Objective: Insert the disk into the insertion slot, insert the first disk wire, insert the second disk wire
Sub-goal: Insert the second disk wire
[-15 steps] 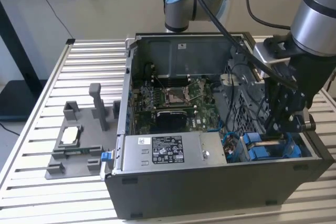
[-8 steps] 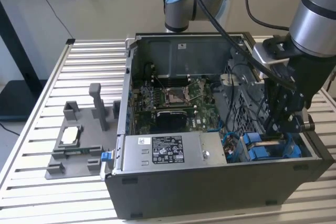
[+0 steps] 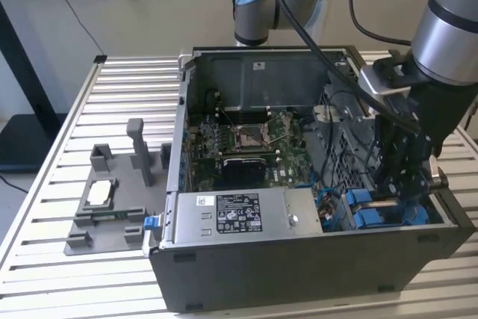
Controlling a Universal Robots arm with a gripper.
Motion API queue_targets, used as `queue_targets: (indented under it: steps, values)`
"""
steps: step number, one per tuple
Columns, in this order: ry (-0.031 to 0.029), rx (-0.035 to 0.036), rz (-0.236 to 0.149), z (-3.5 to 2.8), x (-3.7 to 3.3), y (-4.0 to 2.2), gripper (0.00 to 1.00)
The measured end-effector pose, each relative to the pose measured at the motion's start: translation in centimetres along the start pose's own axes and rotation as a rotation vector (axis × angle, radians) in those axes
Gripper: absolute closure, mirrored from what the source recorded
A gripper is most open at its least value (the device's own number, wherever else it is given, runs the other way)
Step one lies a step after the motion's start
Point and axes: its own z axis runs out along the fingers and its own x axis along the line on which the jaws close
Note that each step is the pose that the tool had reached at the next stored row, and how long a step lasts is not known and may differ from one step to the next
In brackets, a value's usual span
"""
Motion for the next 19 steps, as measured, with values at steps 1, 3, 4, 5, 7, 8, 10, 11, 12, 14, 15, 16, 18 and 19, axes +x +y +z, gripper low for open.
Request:
queue_targets:
  steps: [1,3,4,5,7,8,10,11,12,14,15,16,18,19]
  values:
    - [0.0006,-0.0001,0.000,-0.05,0.00,0.00,0.76]
    - [0.0015,-0.0004,0.000,-0.53,-0.02,-0.04,0.76]
    - [0.0016,-0.0009,0.000,-0.80,-0.03,-0.05,0.76]
    - [0.0016,-0.0018,0.000,-1.09,-0.04,-0.06,0.76]
    - [0.0020,-0.0044,0.000,-1.65,-0.06,-0.11,0.76]
    - [0.0020,-0.0059,0.000,-1.92,-0.07,-0.13,0.76]
    - [0.0019,-0.0089,0.000,-2.62,-0.10,-0.17,0.76]
    - [0.0020,-0.0100,0.000,-3.02,-0.12,-0.20,0.76]
    - [0.0022,-0.0108,0.000,-3.42,-0.13,-0.23,0.76]
    - [0.0020,-0.0110,0.001,-4.08,-0.16,-0.28,0.76]
    - [0.0020,-0.0110,0.001,-4.21,-0.17,-0.29,0.76]
    - [0.0019,-0.0110,0.001,-4.26,-0.18,-0.29,0.76]
    - [0.0020,-0.0110,0.000,-4.26,-0.25,-0.30,0.76]
    - [0.0023,-0.0109,0.000,-4.30,-0.27,-0.30,0.76]
